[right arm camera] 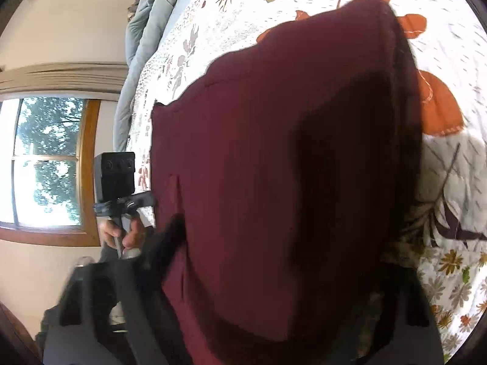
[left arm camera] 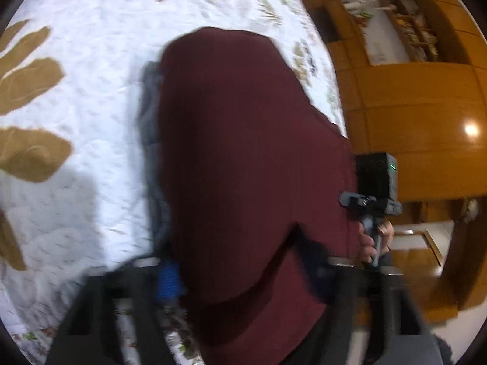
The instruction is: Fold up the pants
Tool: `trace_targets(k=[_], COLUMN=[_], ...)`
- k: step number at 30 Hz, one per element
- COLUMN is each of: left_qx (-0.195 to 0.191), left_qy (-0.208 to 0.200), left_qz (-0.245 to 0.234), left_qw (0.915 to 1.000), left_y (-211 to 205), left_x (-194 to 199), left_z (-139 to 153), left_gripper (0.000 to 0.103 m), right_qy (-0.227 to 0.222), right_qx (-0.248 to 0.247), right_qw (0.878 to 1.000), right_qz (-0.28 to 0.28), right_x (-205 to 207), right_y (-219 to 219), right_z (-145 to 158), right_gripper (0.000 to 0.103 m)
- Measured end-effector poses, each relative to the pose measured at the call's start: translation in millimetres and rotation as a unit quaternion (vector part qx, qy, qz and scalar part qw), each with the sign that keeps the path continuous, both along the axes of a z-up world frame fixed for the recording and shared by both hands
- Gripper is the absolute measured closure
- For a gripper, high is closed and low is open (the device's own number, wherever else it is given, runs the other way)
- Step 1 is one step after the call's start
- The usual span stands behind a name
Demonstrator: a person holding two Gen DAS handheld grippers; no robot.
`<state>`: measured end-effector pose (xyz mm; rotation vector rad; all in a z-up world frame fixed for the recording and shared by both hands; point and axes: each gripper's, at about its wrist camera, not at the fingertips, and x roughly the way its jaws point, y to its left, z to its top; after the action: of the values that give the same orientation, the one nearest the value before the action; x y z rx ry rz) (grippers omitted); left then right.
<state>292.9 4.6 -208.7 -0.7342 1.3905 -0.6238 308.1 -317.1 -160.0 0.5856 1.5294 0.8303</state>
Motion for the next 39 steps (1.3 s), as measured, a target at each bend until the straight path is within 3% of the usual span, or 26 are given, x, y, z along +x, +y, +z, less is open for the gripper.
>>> trace_targets(k=[1,3,13,18,24,31,33,36,39], left_qx=[-0.007,-0.001,-0.032,-0.020,0.020,0.039,0.044,0.032,0.012], left_qy=[-0.004,-0.018,-0.056,-0.081,-0.087,-0.058,-0.042,-0.018,-0.029], left_qz=[0.005,0.007,0.027,0.060,0.116,0.176,0.184,0.179,0.195], left_qw=[1.0000,0.9998,0.9975,0.9946,0.9892,0.9819,0.9810,0.9831,0.9804], left_y=[2.9,3.6,31.7,82.2,178.5,282.3,297.0,305.0,311.0], left_x=[-2.6,-8.2,-21.1,-9.3,25.5,53.5,51.2,44.1,38.0], left_z=[0.0,4.2,37.6,60.3,71.0,43.8,26.0,-8.8,-11.9], left_gripper=[0.061,0.064,0.070,0.070,0.070,0.070,0.069,0.059,0.055], right_qy=[-0.001,-0.012,-0.056,-0.076,-0.087,-0.058,-0.045,-0.016,-0.013], right_qx=[0.002,0.000,-0.007,0.006,0.021,0.036,0.033,0.031,0.047], right_qw=[1.000,1.000,0.998,0.997,0.995,0.995,0.996,0.998,0.997], right_qz=[-0.004,-0.006,0.004,0.022,0.047,0.067,0.067,0.054,0.057], right_x=[-1.5,-5.7,-5.0,21.7,83.7,138.8,148.5,160.4,156.5], right_y=[-1.6,-1.8,13.8,64.7,160.7,264.9,274.1,263.7,255.4], right_z=[0.4,5.7,29.2,44.5,42.2,0.6,-17.4,-52.4,-54.4], right_gripper=[0.042,0.047,0.055,0.055,0.055,0.055,0.049,0.044,0.042])
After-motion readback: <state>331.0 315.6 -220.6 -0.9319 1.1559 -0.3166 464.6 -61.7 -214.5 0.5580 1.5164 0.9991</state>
